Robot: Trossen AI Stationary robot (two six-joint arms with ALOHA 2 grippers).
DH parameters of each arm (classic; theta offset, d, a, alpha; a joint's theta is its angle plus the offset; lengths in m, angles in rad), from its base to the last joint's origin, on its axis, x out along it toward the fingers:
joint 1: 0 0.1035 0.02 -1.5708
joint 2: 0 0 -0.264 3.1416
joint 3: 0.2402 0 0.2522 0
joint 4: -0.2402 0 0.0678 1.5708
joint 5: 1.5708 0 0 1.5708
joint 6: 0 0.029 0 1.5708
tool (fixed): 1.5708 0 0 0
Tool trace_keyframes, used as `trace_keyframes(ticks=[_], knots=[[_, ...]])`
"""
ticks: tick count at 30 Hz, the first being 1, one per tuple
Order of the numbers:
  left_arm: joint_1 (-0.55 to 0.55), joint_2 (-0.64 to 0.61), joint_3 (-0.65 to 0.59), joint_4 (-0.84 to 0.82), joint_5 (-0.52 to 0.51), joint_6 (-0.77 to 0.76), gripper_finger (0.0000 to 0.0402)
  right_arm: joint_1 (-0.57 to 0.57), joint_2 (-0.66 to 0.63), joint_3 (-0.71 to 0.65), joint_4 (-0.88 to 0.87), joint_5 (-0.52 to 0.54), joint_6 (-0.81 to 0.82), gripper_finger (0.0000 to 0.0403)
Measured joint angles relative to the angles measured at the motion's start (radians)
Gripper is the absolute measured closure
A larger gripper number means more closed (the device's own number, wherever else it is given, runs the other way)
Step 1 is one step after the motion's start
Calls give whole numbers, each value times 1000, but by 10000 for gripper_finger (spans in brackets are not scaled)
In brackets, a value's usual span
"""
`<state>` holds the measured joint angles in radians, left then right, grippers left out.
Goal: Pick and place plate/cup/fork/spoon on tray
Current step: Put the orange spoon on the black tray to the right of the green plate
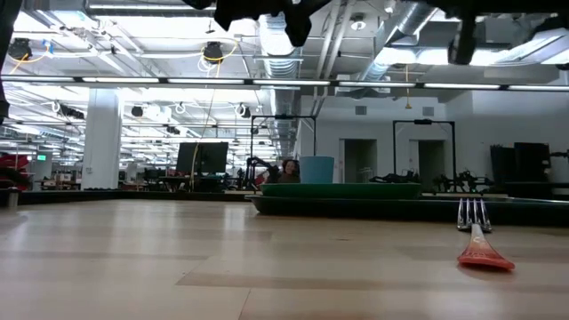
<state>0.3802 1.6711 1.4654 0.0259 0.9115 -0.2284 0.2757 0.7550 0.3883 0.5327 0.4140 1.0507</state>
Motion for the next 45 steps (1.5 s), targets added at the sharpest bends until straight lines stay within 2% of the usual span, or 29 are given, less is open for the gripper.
trace_keyframes(ticks=[4, 8, 13, 17, 23, 26, 32, 45], knots=[[-21, 0, -1, 67, -2, -2, 177, -55, 78, 6, 106, -102, -5, 401], [-28, -1, -1, 80, -1, -18, 177, -108, 161, 60, 120, -216, -21, 401], [-28, -1, -1, 82, -2, -70, 177, -154, 253, 171, 200, -361, -133, 401], [-28, -1, -1, 142, -1, -159, 177, -184, 305, 264, 172, -475, -235, 401], [-41, -1, -1, 295, 89, -298, 177, -237, 396, 338, 153, -603, -253, 401], [-50, -1, 0, 354, 116, -349, 177, -250, 430, 359, 157, -626, -258, 400], [-74, -1, 0, 351, 112, -359, 177, -270, 443, 401, 215, -630, -341, 401], [-101, -1, 0, 391, 15, -312, 177, -291, 479, 410, 220, -679, -344, 397]])
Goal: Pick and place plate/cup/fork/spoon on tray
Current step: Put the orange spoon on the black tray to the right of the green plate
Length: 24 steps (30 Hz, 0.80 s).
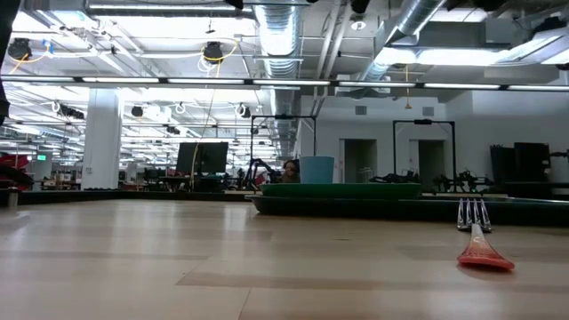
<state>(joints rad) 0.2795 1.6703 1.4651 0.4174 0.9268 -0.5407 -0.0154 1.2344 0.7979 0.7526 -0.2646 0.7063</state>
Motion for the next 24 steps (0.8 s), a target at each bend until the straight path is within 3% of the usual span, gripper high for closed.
trace_keyframes(ticks=[7, 17, 20, 24], knots=[[-15, 0, 0, -6, 11, 8, 177, -19, 42, 0, 115, -23, 17, 396], [-14, 0, 0, -7, 29, 6, 180, -27, 47, 0, 127, -29, 27, 395], [-15, 0, 0, -8, 29, 5, 204, -27, 47, 0, 127, -28, 27, 393], [-15, 0, 0, -15, -10, 6, 269, -27, 47, 0, 131, -28, 29, 393]])
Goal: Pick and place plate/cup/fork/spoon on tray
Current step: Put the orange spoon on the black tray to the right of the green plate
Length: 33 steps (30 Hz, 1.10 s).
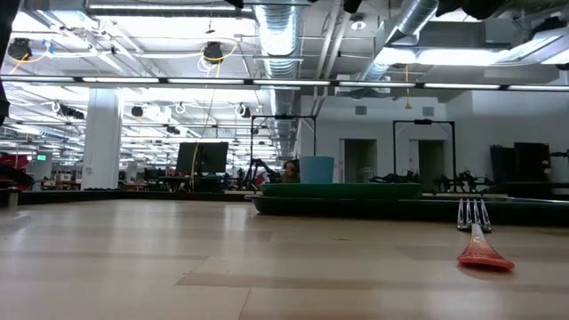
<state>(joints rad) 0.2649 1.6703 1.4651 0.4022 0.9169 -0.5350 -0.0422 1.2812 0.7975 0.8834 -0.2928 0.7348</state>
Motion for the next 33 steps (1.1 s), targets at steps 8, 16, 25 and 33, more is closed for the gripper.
trace_keyframes(ticks=[8, 16, 25, 33], knots=[[10, -2, 1, -16, -6, -2, 392, 0, 0, -2, 7, -2, 1, 392], [10, -2, 2, -22, 0, -24, 400, 0, -1, -2, -13, 0, 0, 352], [67, 1, 0, -123, 14, -40, 401, -24, -51, 0, -180, -37, 1, 180], [121, 1, 0, -302, 3, -28, 401, -155, -188, 0, -641, -49, 16, 152]])
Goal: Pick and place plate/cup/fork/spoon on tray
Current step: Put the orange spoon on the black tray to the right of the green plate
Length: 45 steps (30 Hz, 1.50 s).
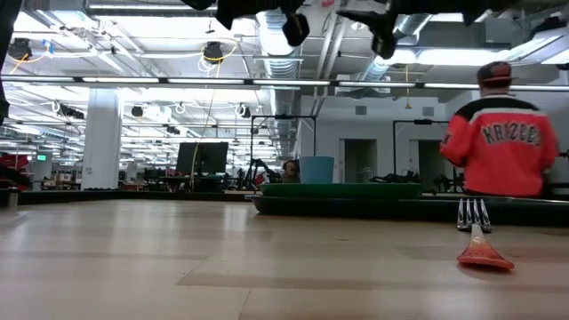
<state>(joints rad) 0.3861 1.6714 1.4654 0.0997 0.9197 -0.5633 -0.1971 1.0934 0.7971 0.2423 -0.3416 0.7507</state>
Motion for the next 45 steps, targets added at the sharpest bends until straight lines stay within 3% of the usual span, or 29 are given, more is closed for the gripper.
trace_keyframes(ticks=[5, 11, 17, 22, 30, 45], knots=[[8, 0, 0, -154, -59, 85, 401, -81, -97, 0, -163, 18, -49, 164], [-14, 0, 0, -301, -155, 170, 401, -140, -139, 0, -143, 115, -177, 173], [-33, 0, 0, -321, -177, 179, 401, -108, -47, 0, -66, 116, -332, 174], [-35, 0, 0, -391, -243, 197, 401, -90, 24, 0, 43, 116, -368, 174], [-35, 0, 0, -438, -327, 179, 401, -92, 40, 0, 100, 116, -418, 175], [-47, 16, 0, -411, -381, 117, 401, -91, 57, 1, 121, 133, -449, 175]])
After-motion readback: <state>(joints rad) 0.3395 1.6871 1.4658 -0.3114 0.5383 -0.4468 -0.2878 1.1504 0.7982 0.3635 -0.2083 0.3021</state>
